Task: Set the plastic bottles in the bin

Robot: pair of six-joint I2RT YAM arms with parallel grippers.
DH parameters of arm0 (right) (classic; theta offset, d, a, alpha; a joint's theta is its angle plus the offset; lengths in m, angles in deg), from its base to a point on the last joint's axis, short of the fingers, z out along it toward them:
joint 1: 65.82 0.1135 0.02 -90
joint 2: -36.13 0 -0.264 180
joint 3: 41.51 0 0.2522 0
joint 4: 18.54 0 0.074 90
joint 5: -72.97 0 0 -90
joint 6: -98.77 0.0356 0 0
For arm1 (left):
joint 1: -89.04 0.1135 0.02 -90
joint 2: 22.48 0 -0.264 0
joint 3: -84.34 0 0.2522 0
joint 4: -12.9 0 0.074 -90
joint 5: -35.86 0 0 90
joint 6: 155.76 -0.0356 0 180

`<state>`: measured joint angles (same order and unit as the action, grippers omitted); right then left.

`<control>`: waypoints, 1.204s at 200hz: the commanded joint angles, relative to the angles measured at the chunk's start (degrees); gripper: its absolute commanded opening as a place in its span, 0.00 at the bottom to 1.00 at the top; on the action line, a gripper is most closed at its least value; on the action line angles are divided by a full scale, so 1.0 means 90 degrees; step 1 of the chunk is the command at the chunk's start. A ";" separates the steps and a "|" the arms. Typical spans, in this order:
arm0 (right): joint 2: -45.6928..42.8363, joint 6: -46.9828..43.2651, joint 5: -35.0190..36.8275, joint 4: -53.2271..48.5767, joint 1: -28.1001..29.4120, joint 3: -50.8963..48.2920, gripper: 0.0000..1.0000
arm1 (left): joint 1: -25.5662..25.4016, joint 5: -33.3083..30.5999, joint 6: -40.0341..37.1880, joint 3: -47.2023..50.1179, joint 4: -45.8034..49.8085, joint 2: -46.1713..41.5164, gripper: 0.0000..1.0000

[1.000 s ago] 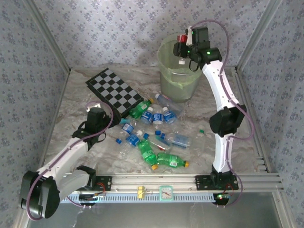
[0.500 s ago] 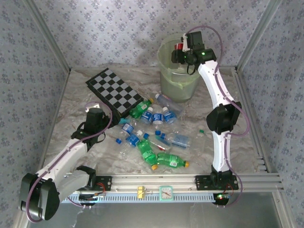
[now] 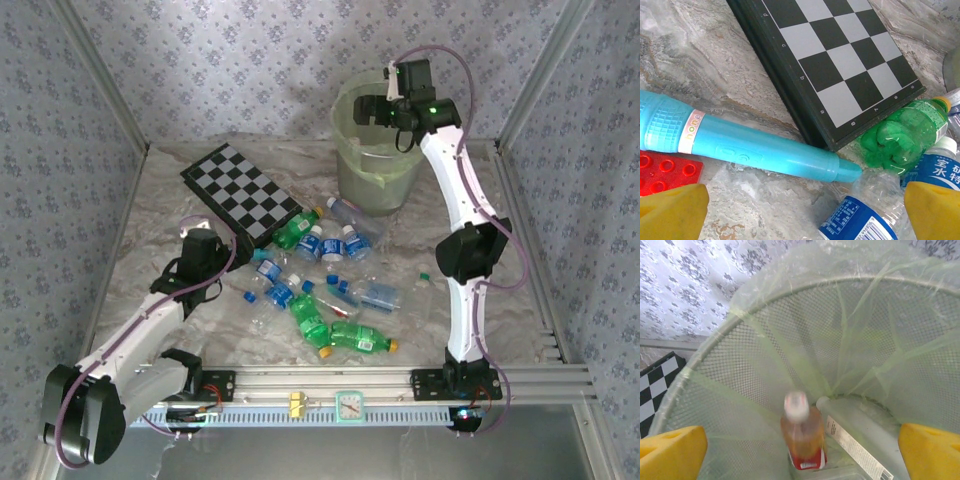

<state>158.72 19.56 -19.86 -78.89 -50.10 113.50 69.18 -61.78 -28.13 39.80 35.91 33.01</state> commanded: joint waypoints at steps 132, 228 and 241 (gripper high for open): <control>-0.6240 0.0893 0.0000 0.2877 0.1093 -0.8027 1.00 | -0.0409 0.1396 -0.0354 -0.0743 0.1546 -0.0644 1.00; -0.7244 0.2164 0.0527 0.4644 0.1748 -1.1222 1.00 | -0.1872 0.1052 -0.0323 -0.0535 0.2530 -0.0156 0.96; -0.7191 0.2114 0.0539 0.4699 0.1762 -1.1216 1.00 | -0.2058 0.1016 -0.0332 -0.0542 0.2550 0.0057 0.95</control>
<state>94.50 36.96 -17.09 -42.52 -34.78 12.89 53.31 -51.07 -30.76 34.44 56.26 31.02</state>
